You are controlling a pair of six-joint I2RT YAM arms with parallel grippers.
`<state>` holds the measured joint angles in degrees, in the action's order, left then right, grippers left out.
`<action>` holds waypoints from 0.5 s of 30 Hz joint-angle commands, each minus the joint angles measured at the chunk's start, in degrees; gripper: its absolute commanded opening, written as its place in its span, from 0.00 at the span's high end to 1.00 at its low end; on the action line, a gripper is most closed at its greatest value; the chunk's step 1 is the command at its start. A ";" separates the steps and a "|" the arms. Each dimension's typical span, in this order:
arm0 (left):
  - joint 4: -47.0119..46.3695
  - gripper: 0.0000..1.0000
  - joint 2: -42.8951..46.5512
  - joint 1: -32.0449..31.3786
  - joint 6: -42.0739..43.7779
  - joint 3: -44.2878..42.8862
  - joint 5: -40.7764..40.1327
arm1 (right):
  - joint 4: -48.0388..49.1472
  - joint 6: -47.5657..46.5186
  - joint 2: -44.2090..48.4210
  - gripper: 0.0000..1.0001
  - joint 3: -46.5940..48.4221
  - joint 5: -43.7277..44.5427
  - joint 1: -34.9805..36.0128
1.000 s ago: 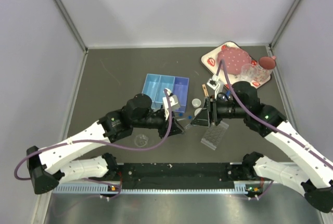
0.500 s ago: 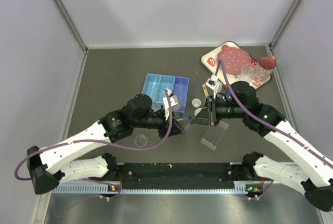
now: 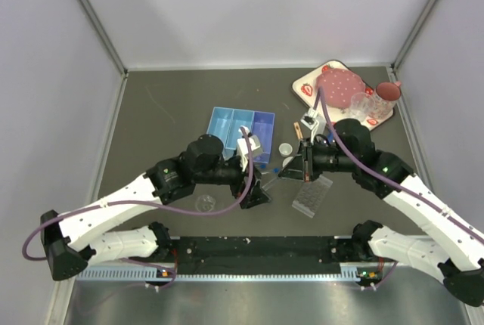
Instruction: Organize the chemistry lab equipment
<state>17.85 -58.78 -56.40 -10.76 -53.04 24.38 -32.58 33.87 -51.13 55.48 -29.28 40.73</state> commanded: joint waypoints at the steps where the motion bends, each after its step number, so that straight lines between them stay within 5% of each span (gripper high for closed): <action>1: 2.97 0.01 -0.54 0.15 1.97 -5.49 -3.36 | -2.48 -2.84 -0.89 1.00 0.24 8.87 0.67; 15: 8.78 0.02 -3.53 0.06 4.17 -6.03 -8.56 | -13.03 -5.92 -6.61 1.00 0.50 37.61 -0.83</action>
<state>26.61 -61.67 -56.40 -7.33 -58.52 17.02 -42.02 29.41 -57.12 55.48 -2.00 40.56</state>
